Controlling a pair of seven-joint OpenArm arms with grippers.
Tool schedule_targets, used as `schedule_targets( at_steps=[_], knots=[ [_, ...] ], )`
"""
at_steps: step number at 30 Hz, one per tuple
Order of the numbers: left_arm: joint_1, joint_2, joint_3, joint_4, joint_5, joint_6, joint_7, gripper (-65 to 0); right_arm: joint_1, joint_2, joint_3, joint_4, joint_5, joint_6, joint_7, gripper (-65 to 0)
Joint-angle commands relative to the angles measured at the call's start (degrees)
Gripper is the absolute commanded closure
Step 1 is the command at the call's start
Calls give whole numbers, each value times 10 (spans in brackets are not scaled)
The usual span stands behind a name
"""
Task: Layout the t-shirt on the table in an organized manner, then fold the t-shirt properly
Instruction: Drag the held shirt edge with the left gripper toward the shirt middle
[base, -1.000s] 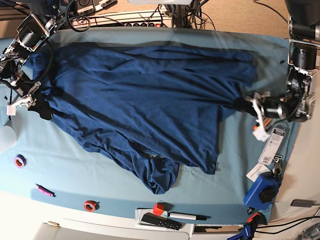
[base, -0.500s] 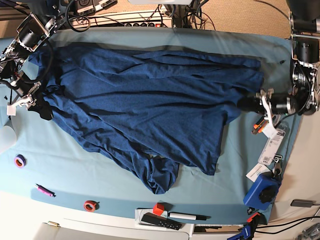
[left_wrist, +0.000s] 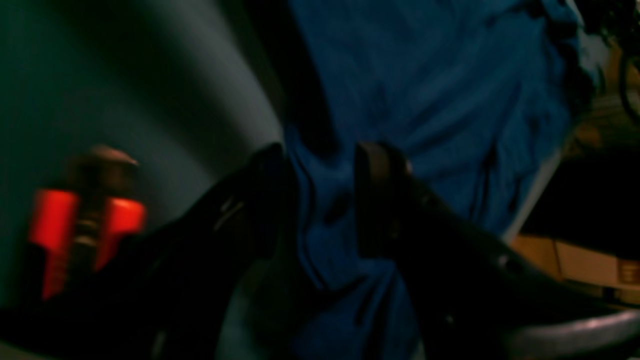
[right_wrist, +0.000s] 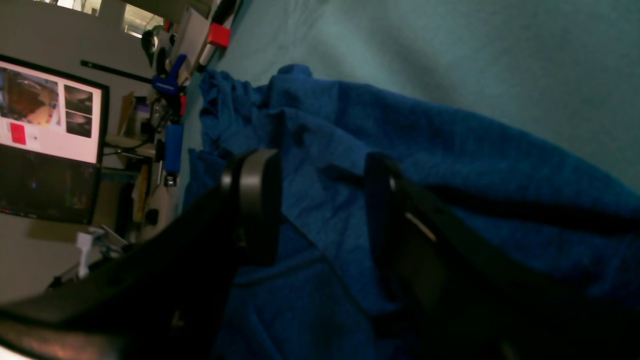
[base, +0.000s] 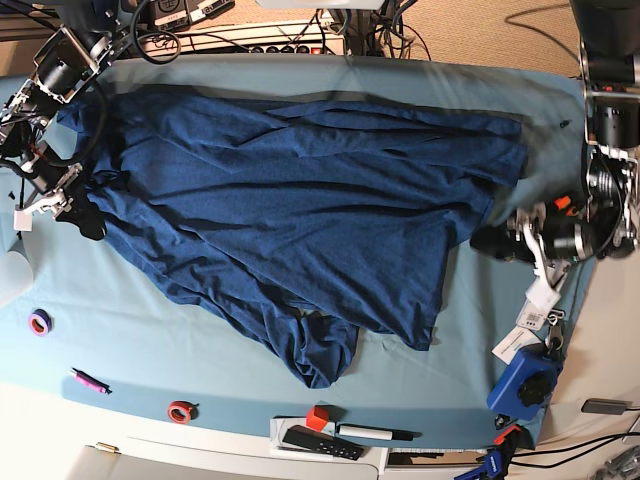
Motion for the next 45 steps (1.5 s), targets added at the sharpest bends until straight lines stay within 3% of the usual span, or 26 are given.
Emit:
schedule_targets(
  at_steps=[1,5,7,10,16,22,28,37,40,45],
  knots=[
    [-22,-4,-4,8,-2,0,-19,-247,10,16,2,9,16,3,7,-271],
    [-39,25,-4,8,50,3,-59,-247,10,16,2,9,16,3,7,-271],
    [-40,42,-4,7,89,33,-103,-247,10,16,2,9,16,3,7,-271],
    [-41,70,-4,7,167,47,-176,-244,10,16,2,9,16,3,7,-271],
    [-47,104,-4,6,287,93,-238,-76,10,16,2,9,16,3,7,-271],
    [-46,104,-4,6,367,110,-264,-75,10,16,2,9,16,3,7,-271],
    [-31,107,-4,6,361,117,-261,-75,10,16,2,9,16,3,7,-271],
    [-9,140,-4,6,349,106,-261,-75,10,13,2,9,16,3,7,-271],
    [-15,145,-4,6,328,86,-259,-79,10,3,2,9,16,3,7,-271],
    [-18,160,-4,6,324,85,-257,-107,10,-28,2,9,16,3,7,-271]
  ],
)
